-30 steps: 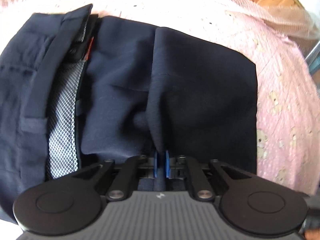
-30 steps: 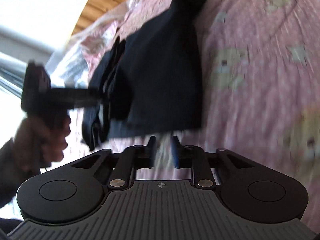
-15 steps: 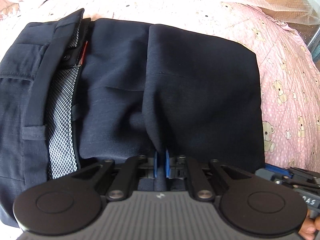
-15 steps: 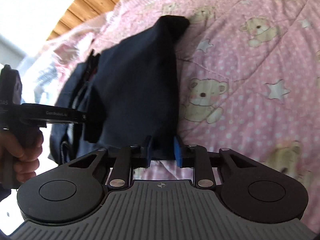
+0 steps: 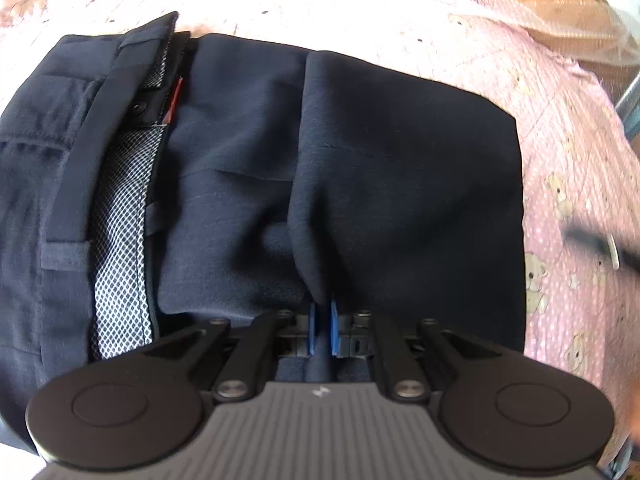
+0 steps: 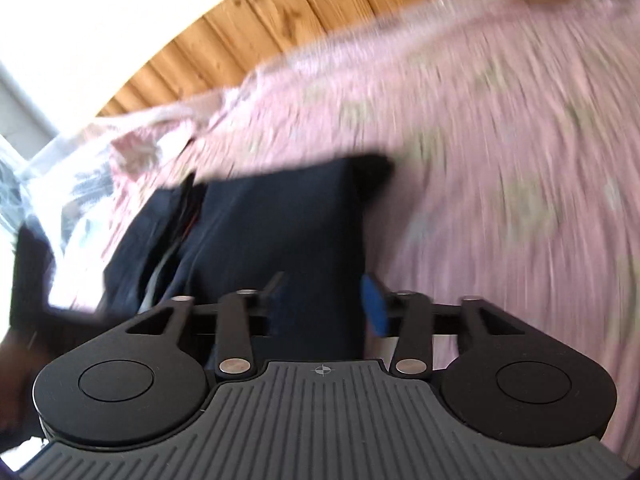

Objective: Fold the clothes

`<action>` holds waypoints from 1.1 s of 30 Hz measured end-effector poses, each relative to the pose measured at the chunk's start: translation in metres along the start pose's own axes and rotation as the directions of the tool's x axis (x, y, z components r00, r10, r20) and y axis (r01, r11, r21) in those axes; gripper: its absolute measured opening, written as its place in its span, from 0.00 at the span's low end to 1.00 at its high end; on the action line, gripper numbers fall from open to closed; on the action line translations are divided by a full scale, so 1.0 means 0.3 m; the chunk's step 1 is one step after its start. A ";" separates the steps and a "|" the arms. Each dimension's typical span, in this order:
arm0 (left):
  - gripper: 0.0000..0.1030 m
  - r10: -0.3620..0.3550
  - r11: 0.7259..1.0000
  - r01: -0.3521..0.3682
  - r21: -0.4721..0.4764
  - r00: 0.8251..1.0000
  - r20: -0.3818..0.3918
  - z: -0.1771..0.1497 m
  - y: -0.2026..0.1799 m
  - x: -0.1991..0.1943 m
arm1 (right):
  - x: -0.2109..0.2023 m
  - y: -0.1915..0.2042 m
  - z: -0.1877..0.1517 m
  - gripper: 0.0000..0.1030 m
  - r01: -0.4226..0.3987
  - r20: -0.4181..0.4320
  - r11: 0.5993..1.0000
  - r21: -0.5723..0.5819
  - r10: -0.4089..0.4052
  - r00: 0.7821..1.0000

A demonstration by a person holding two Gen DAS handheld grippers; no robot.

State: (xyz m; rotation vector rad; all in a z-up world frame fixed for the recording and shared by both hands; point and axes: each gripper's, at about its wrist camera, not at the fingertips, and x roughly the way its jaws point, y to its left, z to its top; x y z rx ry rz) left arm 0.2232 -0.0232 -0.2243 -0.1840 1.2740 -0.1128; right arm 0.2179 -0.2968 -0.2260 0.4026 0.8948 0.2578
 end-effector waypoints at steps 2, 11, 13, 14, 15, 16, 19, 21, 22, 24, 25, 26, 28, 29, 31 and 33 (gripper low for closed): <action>0.07 -0.001 1.000 0.001 -0.012 1.000 0.004 -0.007 0.005 -0.002 | 0.109 -0.030 0.109 0.48 0.006 -0.009 1.000 0.000 -0.006 1.000; 0.07 0.043 0.999 -0.043 0.024 0.999 0.002 0.001 -0.017 -0.008 | 0.268 -0.142 0.229 0.18 -0.105 -0.008 0.989 0.105 0.107 0.994; 0.07 0.046 0.999 -0.046 0.016 0.999 0.022 0.000 -0.022 -0.021 | 0.281 -0.155 0.244 0.03 -0.130 0.007 0.985 0.114 0.130 0.991; 0.07 0.044 0.999 -0.045 0.012 0.998 0.038 0.001 -0.026 -0.031 | 0.287 -0.161 0.251 0.03 -0.143 0.014 0.983 0.119 0.142 0.990; 0.07 0.046 0.999 -0.046 0.006 0.998 0.049 0.003 -0.027 -0.039 | 0.293 -0.167 0.258 0.02 -0.156 0.022 0.980 0.123 0.154 0.988; 0.07 0.048 0.999 -0.048 -0.002 0.997 0.059 0.005 -0.028 -0.046 | 0.300 -0.173 0.265 0.02 -0.168 0.029 0.978 0.127 0.166 0.986; 0.08 0.068 0.998 -0.068 0.007 0.997 0.040 0.009 -0.029 -0.014 | 0.345 -0.188 0.274 0.02 -0.144 0.005 0.983 0.113 0.144 0.990; 0.08 0.073 0.997 -0.073 0.003 0.997 0.031 0.009 -0.024 0.002 | 0.386 -0.192 0.257 0.02 -0.119 -0.037 0.989 0.087 0.123 0.992; 0.08 0.066 0.998 -0.066 -0.004 0.997 0.030 0.005 -0.021 0.000 | 0.382 -0.187 0.259 0.03 -0.120 -0.033 0.990 0.077 0.123 0.992; 0.08 0.051 0.999 -0.051 -0.010 0.998 0.033 -0.005 -0.013 -0.009 | 0.361 -0.179 0.264 0.15 -0.123 -0.023 0.990 0.070 0.125 0.992; 0.08 0.043 0.999 -0.043 -0.009 0.998 0.040 -0.007 -0.006 -0.013 | 0.330 -0.175 0.264 0.32 -0.091 0.002 0.993 0.070 0.091 0.996; 0.08 0.029 0.999 -0.028 -0.015 0.999 0.045 -0.011 0.004 -0.017 | 0.297 -0.171 0.263 0.38 -0.059 0.030 0.996 0.071 0.057 0.998; 0.07 -0.009 1.000 0.010 -0.029 0.999 0.048 -0.024 0.024 -0.025 | 0.201 -0.158 0.241 0.41 -0.012 0.096 0.996 0.085 0.004 0.995; 0.08 -0.029 0.999 0.031 -0.033 0.999 0.043 -0.028 0.037 -0.022 | 0.163 -0.136 0.214 0.41 -0.013 0.105 0.996 0.094 0.003 0.994; 0.08 -0.073 0.996 0.074 -0.040 0.997 0.038 -0.028 0.076 -0.014 | 0.089 -0.091 0.159 0.42 -0.014 0.119 0.994 0.110 0.001 0.993; 0.09 -0.115 0.992 0.117 -0.052 0.993 0.037 -0.032 0.110 -0.018 | 0.068 -0.011 0.091 0.42 -0.011 0.084 0.996 0.084 0.004 0.996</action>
